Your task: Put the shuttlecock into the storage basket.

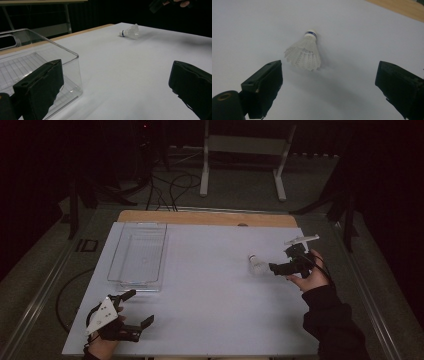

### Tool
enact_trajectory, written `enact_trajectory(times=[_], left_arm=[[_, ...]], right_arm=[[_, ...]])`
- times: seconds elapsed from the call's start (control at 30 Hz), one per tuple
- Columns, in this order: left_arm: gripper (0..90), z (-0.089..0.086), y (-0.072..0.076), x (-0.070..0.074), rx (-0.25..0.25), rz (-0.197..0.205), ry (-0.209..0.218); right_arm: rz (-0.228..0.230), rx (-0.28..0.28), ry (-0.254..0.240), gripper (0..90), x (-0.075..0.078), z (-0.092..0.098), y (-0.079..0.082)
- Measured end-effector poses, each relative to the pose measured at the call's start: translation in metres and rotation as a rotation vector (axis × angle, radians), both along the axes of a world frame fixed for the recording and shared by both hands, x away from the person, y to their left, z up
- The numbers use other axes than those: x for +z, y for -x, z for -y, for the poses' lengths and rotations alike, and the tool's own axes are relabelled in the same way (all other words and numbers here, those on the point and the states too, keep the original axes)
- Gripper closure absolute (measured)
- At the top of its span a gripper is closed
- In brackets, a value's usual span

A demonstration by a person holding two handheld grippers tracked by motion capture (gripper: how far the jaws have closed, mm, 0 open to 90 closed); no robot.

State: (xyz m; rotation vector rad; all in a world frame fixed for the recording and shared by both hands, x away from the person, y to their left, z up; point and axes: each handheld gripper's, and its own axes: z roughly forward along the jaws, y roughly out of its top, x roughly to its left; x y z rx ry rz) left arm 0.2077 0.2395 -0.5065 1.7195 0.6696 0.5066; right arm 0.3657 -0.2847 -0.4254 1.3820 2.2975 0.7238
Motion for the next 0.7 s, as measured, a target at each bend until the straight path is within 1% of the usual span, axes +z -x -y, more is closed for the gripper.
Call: enact_trajectory(times=[0.03, 0.1, 0.13, 0.2, 0.23, 0.27, 0.3, 0.33, 0.37, 0.4, 0.43, 0.47, 0.5, 0.53, 0.57, 0.6, 0.63, 0.7], left_arm=[[0.5, 0.0, 0.0, 0.0, 0.0, 0.003, 0.001], [0.5, 0.0, 0.0, 0.0, 0.0, 0.003, 0.001], [0.5, 0.0, 0.0, 0.0, 0.0, 0.003, 0.001], [0.5, 0.0, 0.0, 0.0, -0.001, 0.002, 0.0], [0.5, 0.0, 0.0, 0.0, -0.001, 0.002, 0.0], [0.5, 0.0, 0.0, 0.0, -0.002, 0.003, 0.002], [0.5, 0.0, 0.0, 0.0, -0.001, 0.003, 0.001], [0.5, 0.0, 0.0, 0.0, -0.001, 0.003, 0.001], [0.5, 0.0, 0.0, 0.0, -0.001, 0.002, 0.001], [0.5, 0.0, 0.0, 0.0, -0.001, 0.002, 0.001], [0.5, 0.0, 0.0, 0.0, -0.001, 0.0, 0.001], [0.5, 0.0, 0.0, 0.0, -0.001, 0.0, 0.001], [0.5, 0.0, 0.0, 0.0, 0.0, 0.0, 0.001], [0.5, 0.0, 0.0, 0.0, 0.0, 0.0, 0.001], [0.5, 0.0, 0.0, 0.0, -0.001, -0.001, 0.002], [0.5, 0.0, 0.0, 0.0, -0.001, -0.001, 0.002], [0.5, 0.001, 0.0, 0.0, -0.002, -0.001, -0.001], [0.5, 0.001, 0.0, 0.0, -0.003, -0.001, 0.0]], right_arm=[[-0.017, -0.006, 0.006, 7.6, -0.003, 0.0, -0.003], [-0.03, -0.017, 0.009, 7.6, -0.006, -0.001, -0.006], [-0.03, -0.017, 0.009, 7.6, -0.006, -0.001, -0.006], [-0.051, -0.014, 0.016, 7.6, -0.009, -0.001, -0.009], [-0.051, -0.014, 0.016, 7.6, -0.009, -0.001, -0.009], [-0.06, -0.014, 0.031, 7.6, -0.012, -0.002, -0.01], [-0.081, -0.017, 0.034, 7.6, -0.016, -0.001, -0.013], [-0.081, -0.017, 0.034, 7.6, -0.016, -0.001, -0.013], [-0.104, -0.023, 0.029, 7.7, -0.018, 0.0, -0.016], [-0.104, -0.023, 0.029, 7.7, -0.018, 0.0, -0.016], [-0.128, -0.026, 0.023, 8.2, -0.021, 0.002, -0.018], [-0.128, -0.026, 0.023, 8.2, -0.021, 0.002, -0.018], [-0.151, -0.021, 0.023, 8.2, -0.025, 0.002, -0.02], [-0.151, -0.021, 0.023, 8.2, -0.025, 0.002, -0.02], [-0.17, -0.024, 0.031, 8.4, -0.028, 0.002, -0.022], [-0.17, -0.024, 0.031, 8.4, -0.028, 0.002, -0.022], [-0.188, -0.024, 0.03, 9.8, -0.031, 0.002, -0.023], [-0.199, -0.021, 0.038, 9.9, -0.034, 0.001, -0.025]])
